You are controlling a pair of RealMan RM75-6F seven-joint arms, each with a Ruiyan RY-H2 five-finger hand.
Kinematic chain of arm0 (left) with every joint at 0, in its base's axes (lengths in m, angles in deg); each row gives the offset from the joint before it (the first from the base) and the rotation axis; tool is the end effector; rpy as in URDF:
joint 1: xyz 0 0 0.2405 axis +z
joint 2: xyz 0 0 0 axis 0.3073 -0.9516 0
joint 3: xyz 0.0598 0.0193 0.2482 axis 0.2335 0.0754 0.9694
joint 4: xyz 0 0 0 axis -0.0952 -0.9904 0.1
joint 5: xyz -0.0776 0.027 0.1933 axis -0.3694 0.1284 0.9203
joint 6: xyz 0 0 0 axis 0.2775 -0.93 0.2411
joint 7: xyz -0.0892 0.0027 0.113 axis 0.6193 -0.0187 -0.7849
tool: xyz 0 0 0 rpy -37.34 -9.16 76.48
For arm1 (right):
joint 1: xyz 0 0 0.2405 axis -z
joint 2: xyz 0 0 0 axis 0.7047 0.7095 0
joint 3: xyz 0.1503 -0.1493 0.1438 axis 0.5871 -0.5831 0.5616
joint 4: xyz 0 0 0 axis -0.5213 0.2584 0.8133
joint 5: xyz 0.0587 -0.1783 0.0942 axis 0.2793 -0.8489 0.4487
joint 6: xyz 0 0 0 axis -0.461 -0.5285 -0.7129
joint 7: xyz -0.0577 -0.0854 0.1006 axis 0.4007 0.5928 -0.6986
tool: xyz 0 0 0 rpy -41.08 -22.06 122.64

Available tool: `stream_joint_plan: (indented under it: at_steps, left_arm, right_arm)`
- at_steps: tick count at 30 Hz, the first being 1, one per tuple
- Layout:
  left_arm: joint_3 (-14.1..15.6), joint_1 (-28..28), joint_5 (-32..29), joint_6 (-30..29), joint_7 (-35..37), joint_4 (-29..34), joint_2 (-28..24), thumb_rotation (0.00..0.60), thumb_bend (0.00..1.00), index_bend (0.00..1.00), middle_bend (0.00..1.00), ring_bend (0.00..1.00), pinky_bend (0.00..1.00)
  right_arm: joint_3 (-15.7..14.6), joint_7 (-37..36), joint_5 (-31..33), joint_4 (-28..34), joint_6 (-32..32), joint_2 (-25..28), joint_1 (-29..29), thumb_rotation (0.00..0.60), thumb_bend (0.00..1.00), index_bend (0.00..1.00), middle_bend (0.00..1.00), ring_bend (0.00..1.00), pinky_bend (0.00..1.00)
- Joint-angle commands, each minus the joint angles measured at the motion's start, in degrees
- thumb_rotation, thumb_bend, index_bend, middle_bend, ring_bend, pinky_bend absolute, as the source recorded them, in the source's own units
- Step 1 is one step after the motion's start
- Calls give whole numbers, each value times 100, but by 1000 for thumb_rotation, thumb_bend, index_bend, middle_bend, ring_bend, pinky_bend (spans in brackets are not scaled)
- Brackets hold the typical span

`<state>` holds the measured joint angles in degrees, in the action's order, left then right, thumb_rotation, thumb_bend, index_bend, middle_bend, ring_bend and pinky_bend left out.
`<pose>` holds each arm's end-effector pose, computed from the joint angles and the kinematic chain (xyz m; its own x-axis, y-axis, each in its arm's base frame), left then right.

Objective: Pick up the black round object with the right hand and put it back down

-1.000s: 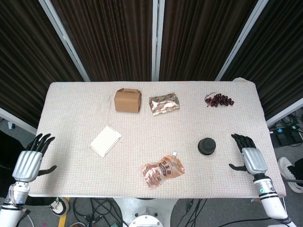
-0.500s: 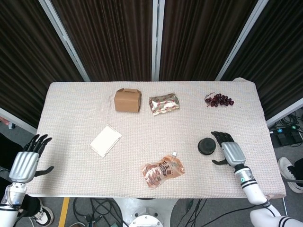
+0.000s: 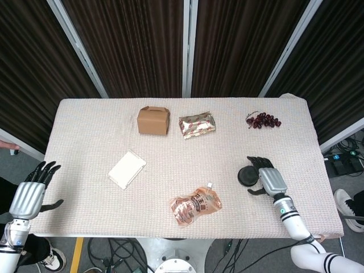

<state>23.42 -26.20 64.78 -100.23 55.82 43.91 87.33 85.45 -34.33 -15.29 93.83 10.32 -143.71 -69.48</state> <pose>-0.3300 0.1949 0.1162 0.4119 0.0549 0.9096 0.9094 -0.0887 -0.4064 -0.2972 -0.2936 0.0049 0.2495 -0.3515 0.9023 -0.9684 -0.0918 0.2320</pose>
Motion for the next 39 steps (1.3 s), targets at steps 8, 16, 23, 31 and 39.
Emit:
stream_joint_plan:
  at_steps: [8,16,23,31,39]
  left_arm:
    - [-2,-9,1,13,-9,8,0,600,24,129,67,0,219]
    - [-12,-23,-4,24,-38,36,-9,600,24,130,67,0,219]
    - [-8,-16,-14,26,-47,43,-15,600,23,133,67,0,219]
    - [-5,-12,-12,22,-41,39,-21,600,23,133,67,0,219]
    - [-4,2,-6,-5,-40,33,-31,600,23,133,67,0,219]
  right_arm:
    - [4,-57,80,-102,-62,-39,-36,600,51,0,98,0,0]
    - [-2,-164,135,-218,-178,-96,-79,600,56,0,120,0,0]
    - [-7,-253,129,-276,-230,-138,-122,600,68,0,137,0,0]
    - [-28,-298,125,-318,-277,-171,-152,600,82,0,144,0,0]
    - [-32,-320,136,-339,-258,-205,-149,600,80,0,179,0,0]
